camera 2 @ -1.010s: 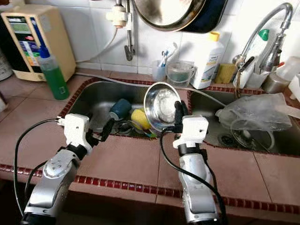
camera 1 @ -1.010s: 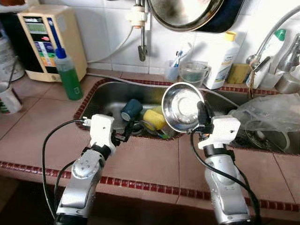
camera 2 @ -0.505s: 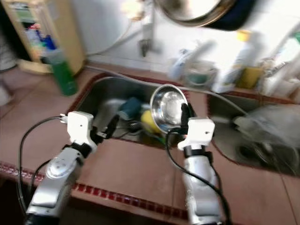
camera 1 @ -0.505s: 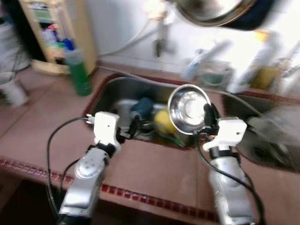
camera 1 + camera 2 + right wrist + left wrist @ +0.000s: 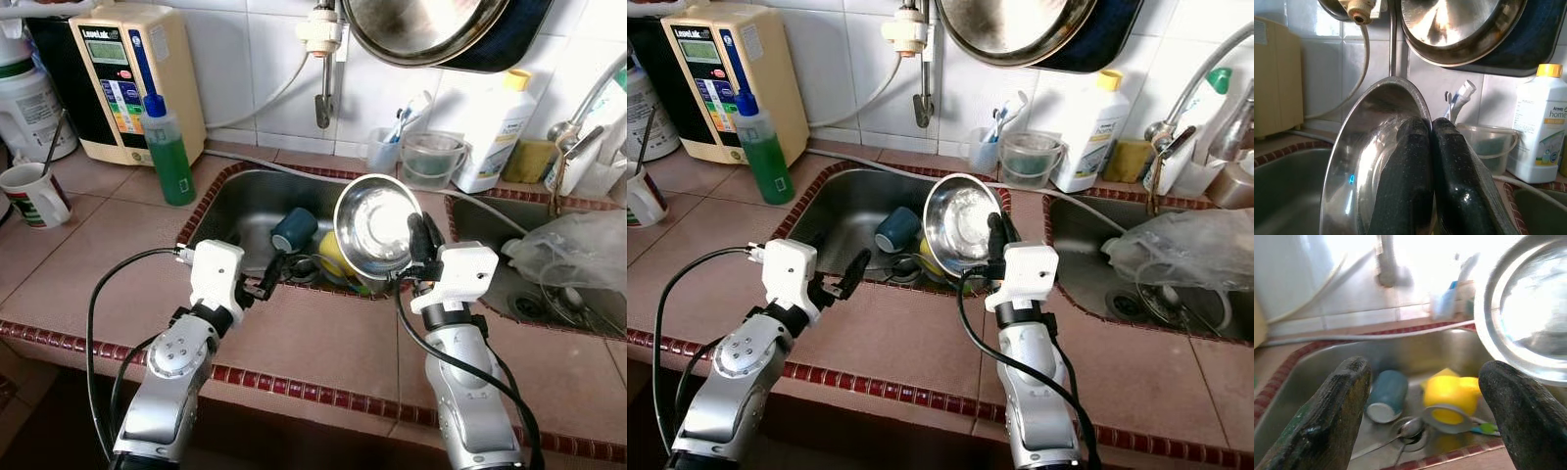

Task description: Kitchen organization

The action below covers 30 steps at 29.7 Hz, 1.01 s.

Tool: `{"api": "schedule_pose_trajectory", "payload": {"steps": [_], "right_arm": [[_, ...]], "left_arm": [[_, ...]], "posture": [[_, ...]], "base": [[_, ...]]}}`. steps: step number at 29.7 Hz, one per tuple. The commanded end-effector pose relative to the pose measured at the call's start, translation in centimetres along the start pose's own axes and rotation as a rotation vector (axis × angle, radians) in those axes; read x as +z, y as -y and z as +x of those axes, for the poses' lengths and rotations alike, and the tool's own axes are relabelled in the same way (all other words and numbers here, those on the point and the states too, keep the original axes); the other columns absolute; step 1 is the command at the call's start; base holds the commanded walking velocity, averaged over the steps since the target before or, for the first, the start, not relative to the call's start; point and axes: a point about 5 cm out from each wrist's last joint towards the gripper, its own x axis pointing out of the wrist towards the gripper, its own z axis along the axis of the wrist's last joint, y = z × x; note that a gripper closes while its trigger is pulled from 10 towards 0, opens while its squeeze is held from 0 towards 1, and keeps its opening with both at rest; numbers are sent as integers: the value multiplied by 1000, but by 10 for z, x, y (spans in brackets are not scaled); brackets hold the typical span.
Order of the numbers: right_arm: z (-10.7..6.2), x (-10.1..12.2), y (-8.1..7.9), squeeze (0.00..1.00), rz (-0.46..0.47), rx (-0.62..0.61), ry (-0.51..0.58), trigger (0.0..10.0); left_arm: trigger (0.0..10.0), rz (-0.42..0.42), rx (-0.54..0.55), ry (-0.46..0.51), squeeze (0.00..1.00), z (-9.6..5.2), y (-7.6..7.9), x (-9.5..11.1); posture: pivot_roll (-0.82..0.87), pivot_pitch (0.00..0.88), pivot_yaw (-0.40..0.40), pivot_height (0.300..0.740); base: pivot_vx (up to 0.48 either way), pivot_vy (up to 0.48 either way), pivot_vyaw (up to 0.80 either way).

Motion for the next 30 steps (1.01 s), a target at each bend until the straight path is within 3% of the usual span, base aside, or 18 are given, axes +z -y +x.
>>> {"api": "schedule_pose_trajectory", "payload": {"steps": [1,10,24,26,30], "right_arm": [[3,0,3,0,0,-3,-4,10000],[15,-5,22,0,-33,-5,-22,10000],[29,0,20,0,-18,22,-8,10000],[37,3,19,0,-11,33,-2,10000],[48,6,20,0,11,41,3,10000]], "left_arm": [[10000,23,-37,11,0,-1,5,3],[10000,28,-146,20,0,-11,20,7],[10000,-4,-218,-1,0,-31,32,17],[10000,-22,-244,-16,0,-37,36,21],[10000,-32,-266,-30,0,-41,40,23]], "posture": [[-71,16,10,740],[-61,41,24,740],[-46,155,53,740],[-46,214,73,740],[-41,249,81,740]], "base": [[0,0,0],[0,0,0],[0,0,0],[0,0,0],[0,0,0]]}}
